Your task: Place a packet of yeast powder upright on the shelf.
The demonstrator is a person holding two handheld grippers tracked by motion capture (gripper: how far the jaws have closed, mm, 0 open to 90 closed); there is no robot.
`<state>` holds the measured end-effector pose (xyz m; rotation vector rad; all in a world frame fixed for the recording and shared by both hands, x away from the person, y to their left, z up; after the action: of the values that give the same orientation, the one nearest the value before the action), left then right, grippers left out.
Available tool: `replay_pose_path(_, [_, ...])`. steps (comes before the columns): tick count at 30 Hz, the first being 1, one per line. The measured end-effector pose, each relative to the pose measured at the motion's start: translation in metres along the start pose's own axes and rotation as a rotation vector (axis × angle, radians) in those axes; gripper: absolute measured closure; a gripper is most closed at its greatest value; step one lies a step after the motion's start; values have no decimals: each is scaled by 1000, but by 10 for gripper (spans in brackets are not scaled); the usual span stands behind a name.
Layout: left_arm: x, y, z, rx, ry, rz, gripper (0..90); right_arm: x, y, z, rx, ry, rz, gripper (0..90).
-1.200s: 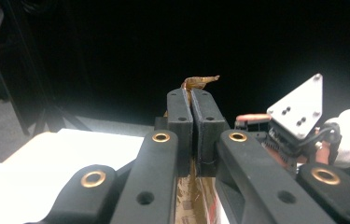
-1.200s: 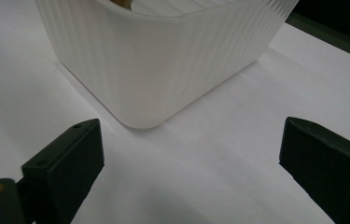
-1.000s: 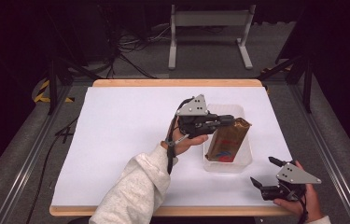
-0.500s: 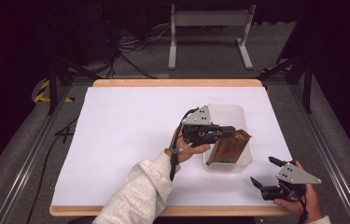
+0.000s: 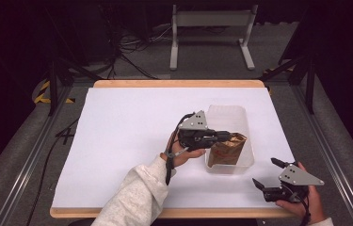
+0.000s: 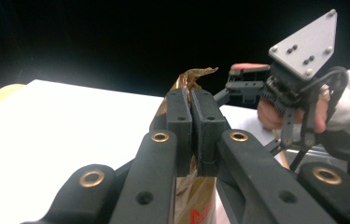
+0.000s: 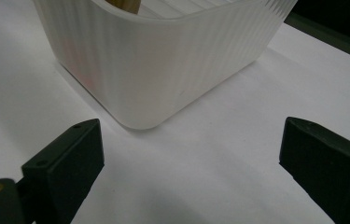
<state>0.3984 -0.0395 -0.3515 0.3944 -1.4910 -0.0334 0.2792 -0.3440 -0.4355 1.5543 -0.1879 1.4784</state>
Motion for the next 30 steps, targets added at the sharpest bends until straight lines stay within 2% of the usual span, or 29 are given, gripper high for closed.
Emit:
replay_pose_path(7, [-1,5,-1,20,-15,-9,870,0,0,-1,-1,0,-3,71])
replay_pose_path(10, [-1,6,-1,13,-1,0,867,0,-1,-1,1,-1,-3,71])
replay_pose_path(11, [-2,8,0,22,-12,5,867,0,-1,-1,1,0,-4,71])
replay_pose_path(30, [2,7,1,34,-31,-24,859,-1,-2,-1,5,1,-9,72])
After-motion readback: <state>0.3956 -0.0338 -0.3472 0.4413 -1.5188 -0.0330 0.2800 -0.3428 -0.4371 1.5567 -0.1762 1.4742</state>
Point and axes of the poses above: each handheld gripper's, and its own axes: y roughly backward along the jaws, x roughly out of its top, z roughly to its right, the point moved 1 cm from there along -y, roughly forward along the jaws, and after that the axes turned 7 degrees about x, right-handed, at the moved point
